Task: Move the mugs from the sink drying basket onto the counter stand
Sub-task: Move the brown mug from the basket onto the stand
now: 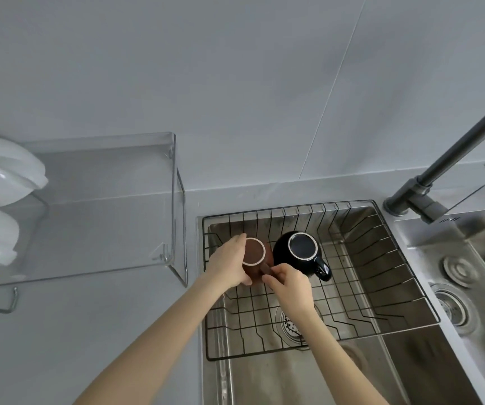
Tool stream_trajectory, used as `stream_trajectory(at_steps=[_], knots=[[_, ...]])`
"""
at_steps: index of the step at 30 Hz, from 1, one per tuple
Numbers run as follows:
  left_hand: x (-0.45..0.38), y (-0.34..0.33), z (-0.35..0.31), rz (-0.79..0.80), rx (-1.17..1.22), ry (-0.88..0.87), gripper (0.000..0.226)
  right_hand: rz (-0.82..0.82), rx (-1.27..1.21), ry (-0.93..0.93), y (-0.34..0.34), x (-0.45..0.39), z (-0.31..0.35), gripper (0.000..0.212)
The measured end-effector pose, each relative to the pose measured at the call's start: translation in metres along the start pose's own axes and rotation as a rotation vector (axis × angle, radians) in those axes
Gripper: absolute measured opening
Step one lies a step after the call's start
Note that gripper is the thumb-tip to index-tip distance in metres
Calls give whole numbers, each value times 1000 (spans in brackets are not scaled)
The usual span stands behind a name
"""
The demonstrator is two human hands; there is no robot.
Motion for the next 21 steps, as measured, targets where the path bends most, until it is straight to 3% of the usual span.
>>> stream_trajectory(at_steps=[5,9,16,21], knots=[[15,16,-11,-82,70,-59,100,-45,-101,24,17,10,10,13],[42,45,-25,-191,118,-145,97,-107,-113,113,39,26,40,20],[113,119,-36,-510,185,-338,95,-147,-169,385,76,64,131,10],[151,168,-9,-671,219,-321,95,-106,-174,528,69,70,199,10]])
Point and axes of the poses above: each hand's wrist, its own x-axis away from the middle knuckle, its own y-axis out of the back of the hand, z = x × y, the point moved 3 cm from there along -x, towards the middle knuckle, and after that the axes turned 12 degrees about z, right-handed, at the moved point
